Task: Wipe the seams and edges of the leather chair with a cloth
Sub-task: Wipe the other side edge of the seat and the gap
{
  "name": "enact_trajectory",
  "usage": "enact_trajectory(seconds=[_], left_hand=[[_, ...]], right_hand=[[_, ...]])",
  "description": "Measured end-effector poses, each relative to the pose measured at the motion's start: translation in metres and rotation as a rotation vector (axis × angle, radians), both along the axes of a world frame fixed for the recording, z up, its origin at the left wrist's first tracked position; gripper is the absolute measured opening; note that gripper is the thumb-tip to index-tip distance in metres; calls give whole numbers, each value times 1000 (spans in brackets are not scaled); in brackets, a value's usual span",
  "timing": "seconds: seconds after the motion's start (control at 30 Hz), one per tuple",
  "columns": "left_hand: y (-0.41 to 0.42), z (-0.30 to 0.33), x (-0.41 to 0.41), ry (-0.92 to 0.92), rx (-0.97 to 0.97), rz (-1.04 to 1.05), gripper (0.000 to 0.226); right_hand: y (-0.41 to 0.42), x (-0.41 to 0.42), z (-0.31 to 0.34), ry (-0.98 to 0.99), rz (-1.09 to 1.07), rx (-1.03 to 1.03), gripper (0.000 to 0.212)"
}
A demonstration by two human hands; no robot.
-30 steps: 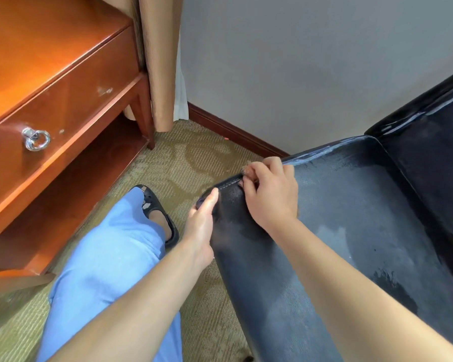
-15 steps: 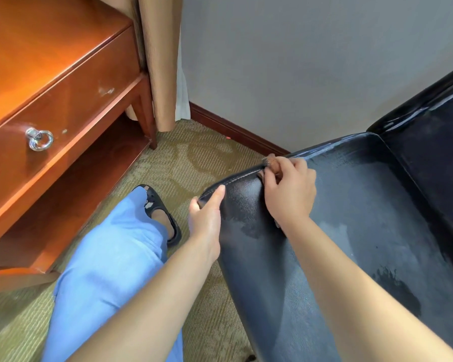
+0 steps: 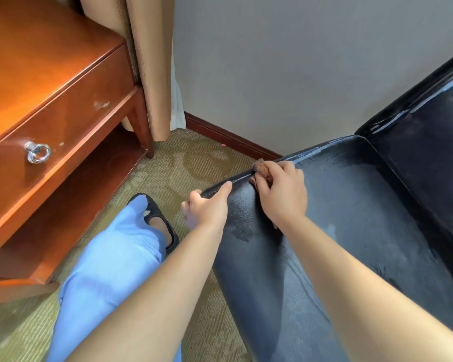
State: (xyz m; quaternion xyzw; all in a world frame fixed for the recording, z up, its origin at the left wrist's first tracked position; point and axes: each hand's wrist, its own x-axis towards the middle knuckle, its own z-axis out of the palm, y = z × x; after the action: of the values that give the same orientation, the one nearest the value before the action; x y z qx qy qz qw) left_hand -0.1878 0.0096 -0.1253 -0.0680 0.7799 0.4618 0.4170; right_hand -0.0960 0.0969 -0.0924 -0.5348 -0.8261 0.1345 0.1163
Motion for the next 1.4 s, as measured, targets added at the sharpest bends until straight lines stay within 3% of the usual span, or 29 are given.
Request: enact_trajectory(seconds=[0.07, 0.4, 0.6, 0.7, 0.83, 1.03, 1.17, 1.33, 1.4], left_hand=[[-2, -1, -2, -15, -10, -30, 78], [-33, 1, 7, -40, -80, -36, 65], [-46, 10, 12, 161, -134, -398, 43], [-53, 14, 22, 260, -217, -468, 45], [-62, 16, 35, 332, -302, -489, 51], [-40, 24, 34, 356, -362, -503, 54], [-35, 22, 37, 430, -373, -535, 54], [-41, 19, 41, 405, -394, -521, 50], [-43, 19, 41, 371, -384, -518, 50]], right_hand=[[-3, -7, 0, 7, -65, -26, 28], [-30, 18, 5, -3, 221, -57, 32], [-54, 35, 7, -29, 308, -48, 36], [-55, 38, 7, -40, 341, 3, 31], [-49, 32, 8, -73, 226, 13, 28], [-47, 45, 8, -92, 460, 108, 24], [-37, 37, 9, -102, 226, 44, 28], [-51, 51, 12, -106, 531, 71, 32], [-46, 56, 11, -129, 540, 109, 39]])
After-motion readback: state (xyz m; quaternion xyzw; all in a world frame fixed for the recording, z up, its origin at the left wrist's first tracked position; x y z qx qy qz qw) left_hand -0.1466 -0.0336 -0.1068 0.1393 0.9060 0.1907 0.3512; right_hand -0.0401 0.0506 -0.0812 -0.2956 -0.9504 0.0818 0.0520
